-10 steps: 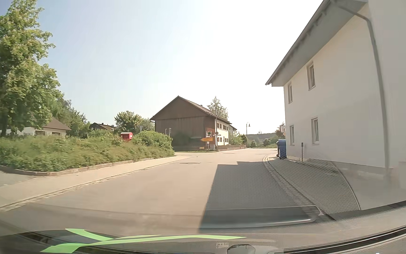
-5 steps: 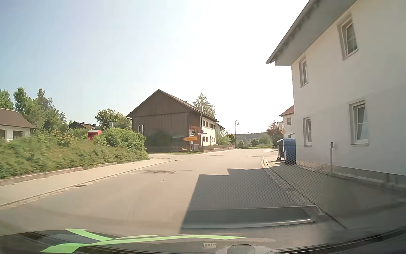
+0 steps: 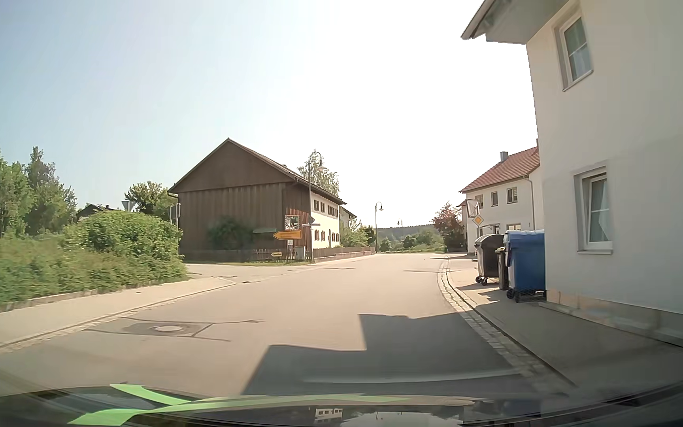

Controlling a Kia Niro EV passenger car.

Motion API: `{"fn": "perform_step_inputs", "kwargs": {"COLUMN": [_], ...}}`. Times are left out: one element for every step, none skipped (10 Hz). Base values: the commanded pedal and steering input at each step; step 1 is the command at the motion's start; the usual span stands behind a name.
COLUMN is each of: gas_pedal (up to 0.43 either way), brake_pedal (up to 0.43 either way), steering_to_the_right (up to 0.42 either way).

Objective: Follow the waypoints while adhering to traffic rules and regulations

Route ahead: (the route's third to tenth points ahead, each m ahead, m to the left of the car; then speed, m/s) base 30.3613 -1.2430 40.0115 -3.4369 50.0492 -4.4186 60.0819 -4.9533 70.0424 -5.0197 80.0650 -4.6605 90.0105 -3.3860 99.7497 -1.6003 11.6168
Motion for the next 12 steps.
{"fn": "perform_step_inputs", "kwargs": {"gas_pedal": [0.059, 0.067, 0.067, 0.079, 0.079, 0.087, 0.087, 0.098, 0.110, 0.110, 0.110, 0.110], "brake_pedal": [0.000, 0.000, 0.000, 0.000, 0.000, 0.000, 0.000, 0.000, 0.000, 0.000, 0.000, 0.000], "steering_to_the_right": [0.023, 0.021, 0.022, 0.026, 0.030, 0.031, 0.031, 0.031, 0.032, 0.033, 0.033, 0.033]}}
